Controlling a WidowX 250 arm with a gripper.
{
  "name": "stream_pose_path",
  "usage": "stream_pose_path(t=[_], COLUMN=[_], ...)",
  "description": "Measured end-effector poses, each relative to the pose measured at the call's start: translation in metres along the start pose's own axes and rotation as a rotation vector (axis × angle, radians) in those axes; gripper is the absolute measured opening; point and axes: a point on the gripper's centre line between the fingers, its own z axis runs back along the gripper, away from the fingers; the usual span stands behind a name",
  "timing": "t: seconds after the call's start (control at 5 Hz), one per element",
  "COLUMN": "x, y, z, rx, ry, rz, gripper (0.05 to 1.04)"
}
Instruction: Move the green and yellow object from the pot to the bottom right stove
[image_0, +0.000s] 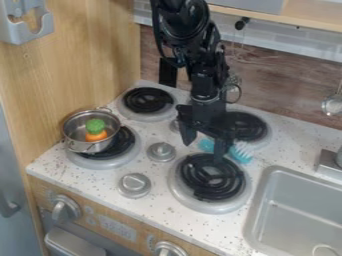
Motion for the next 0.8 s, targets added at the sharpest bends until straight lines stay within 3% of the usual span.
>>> stream_pose_path(t=[0.2,0.4,0.6,0.8], x=[-0.012,-0.036,-0.051,-0.055], y=[-0.001,0.036,0.088,0.101], z=[-0.013,-0.01,0.019,0.03], rx=[-0.009,0.001,0.055,0.108], ry=[0.045,0.052,-0.016,-0.009], rz=[0.011,0.161,0.276,0.261], gripper=[1.0,1.0,1.0,1.0])
